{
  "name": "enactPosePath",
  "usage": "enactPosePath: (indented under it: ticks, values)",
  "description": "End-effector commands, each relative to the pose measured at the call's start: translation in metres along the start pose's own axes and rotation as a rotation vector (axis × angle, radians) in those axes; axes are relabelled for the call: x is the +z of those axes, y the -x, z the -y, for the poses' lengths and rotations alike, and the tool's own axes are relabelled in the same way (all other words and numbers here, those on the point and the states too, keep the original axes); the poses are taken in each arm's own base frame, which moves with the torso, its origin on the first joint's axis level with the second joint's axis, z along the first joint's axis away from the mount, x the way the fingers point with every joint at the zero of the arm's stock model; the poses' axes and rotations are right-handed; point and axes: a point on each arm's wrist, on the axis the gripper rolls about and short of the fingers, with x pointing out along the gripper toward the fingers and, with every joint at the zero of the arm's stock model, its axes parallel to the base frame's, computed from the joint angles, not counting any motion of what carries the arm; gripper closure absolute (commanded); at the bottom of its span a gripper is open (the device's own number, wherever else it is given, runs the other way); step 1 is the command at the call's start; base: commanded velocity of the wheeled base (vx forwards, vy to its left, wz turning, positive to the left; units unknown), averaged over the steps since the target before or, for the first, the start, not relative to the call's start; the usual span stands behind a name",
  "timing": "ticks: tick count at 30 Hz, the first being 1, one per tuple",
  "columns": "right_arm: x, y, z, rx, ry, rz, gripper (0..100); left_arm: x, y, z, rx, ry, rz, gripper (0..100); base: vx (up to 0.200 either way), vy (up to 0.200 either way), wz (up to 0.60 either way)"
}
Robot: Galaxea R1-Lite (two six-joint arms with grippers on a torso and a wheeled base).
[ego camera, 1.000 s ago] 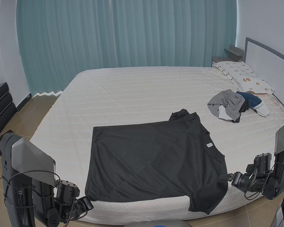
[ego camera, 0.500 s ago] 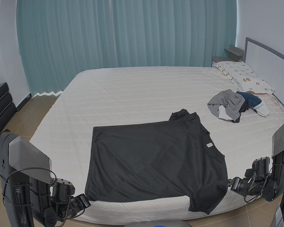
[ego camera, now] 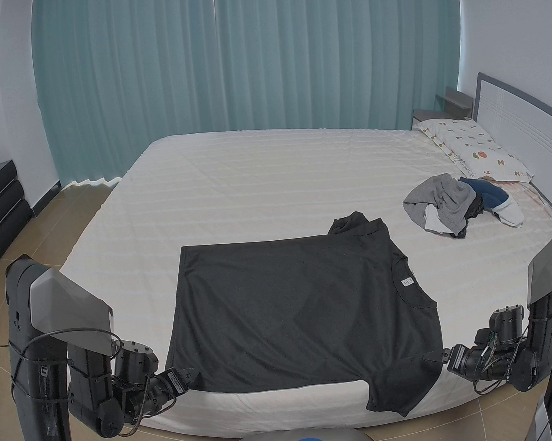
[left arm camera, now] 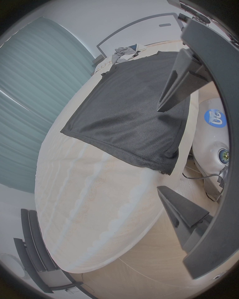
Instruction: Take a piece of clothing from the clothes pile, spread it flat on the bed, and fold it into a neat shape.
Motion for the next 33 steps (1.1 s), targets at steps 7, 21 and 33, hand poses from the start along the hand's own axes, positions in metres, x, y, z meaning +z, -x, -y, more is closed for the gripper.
enactPosePath:
  ticks: [7,21,33]
  values:
    - [-0.002,-0.001,0.002,-0.008,-0.003,-0.011,0,-0.004,-0.001,-0.005,0.049,0.004,0.003,100,0.0,0.0,0.0]
    - [-0.007,0.001,0.01,-0.041,0.037,-0.039,0,-0.009,0.016,-0.018,0.105,0.006,-0.033,100,0.0,0.0,0.0]
    - [-0.004,-0.014,0.011,-0.011,0.054,-0.011,0,-0.007,0.014,-0.018,0.103,0.019,-0.027,100,0.0,0.0,0.0]
